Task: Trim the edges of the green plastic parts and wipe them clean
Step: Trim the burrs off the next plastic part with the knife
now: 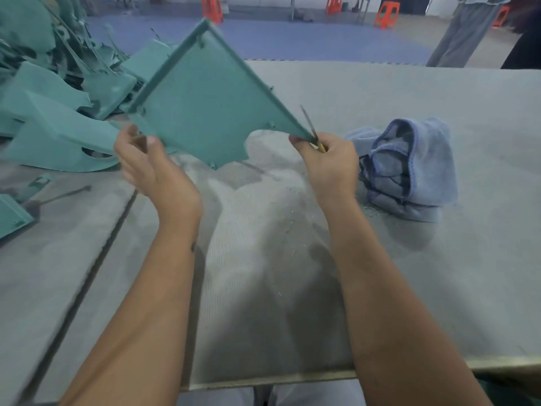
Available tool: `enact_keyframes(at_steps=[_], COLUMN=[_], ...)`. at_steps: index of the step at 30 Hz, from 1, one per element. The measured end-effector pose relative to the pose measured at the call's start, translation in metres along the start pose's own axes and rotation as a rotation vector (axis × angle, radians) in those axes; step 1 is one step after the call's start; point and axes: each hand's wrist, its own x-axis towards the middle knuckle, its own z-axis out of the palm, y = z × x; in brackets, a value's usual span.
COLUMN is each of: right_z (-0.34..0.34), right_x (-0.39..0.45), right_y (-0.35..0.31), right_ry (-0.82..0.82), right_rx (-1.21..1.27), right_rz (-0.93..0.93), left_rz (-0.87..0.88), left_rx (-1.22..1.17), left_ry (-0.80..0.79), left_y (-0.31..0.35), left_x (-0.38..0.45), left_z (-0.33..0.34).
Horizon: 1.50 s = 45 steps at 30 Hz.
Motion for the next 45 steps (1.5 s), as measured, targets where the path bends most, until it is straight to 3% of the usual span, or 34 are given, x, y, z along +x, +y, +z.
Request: enact_keyframes(at_steps=[4,8,12,15,17,20,23,28,32,36,41,45], right_z=[0.000,0.001,-0.007,-0.010,-0.008,-0.001,0.009,0.036,0.047,0.048,0.053,0.046], right_x=[0.001,0.001,0.004,0.003,-0.001,-0.007,-0.015,-0.039,-0.042,-0.038,-0.031,-0.032], right_y=[-0.003,0.000,0.000,-0.002,-0.004,-0.009,-0.016,-0.017,-0.016,-0.006,-0.007,-0.005], right_ry=[-0.032,-0.143,-0.323,-0.440,-0.514,-0.572,-0.424,-0.114,-0.013,-0.199,-0.357,-0.391], right_rx=[0.109,0.113,0.077,-0.320,-0.443,-0.301,-0.154,-0.117,0.032,0.036,0.388,0.360], right_rz=[0.053,0.140,0.145,-0.046,-0.135,-0.182,-0.239,-0.102,0.062,0.088,0.288,0.176], left_rz=[-0.006,-0.184,-0.460,-0.580,-0.636,-0.699,-0.713,-0.591,-0.321,-0.343,-0.392,-0.330], left_rx=[-0.173,-0.191,-0.325,-0.344,-0.352,-0.552,-0.737,-0.336,-0.040,-0.008,0.072,0.132], left_ry=[-0.250,-0.419,-0.316,-0.247,-0.265,-0.269,-0.360,-0.589,-0.830,-0.840,-0.809,-0.741], left_y=[0.002,-0.001,-0.002,-0.008,-0.010,-0.012,-0.013,-0.002,0.002,-0.002,-0.011,-0.009], left_x=[-0.017,-0.029,-0.016,-0.001,0.004,0.010,0.009,-0.027,-0.045,-0.048,-0.038,-0.034], left_z=[0.008,0.021,0.026,0.017,0.012,0.008,0.007,0.024,0.024,0.026,0.029,0.024])
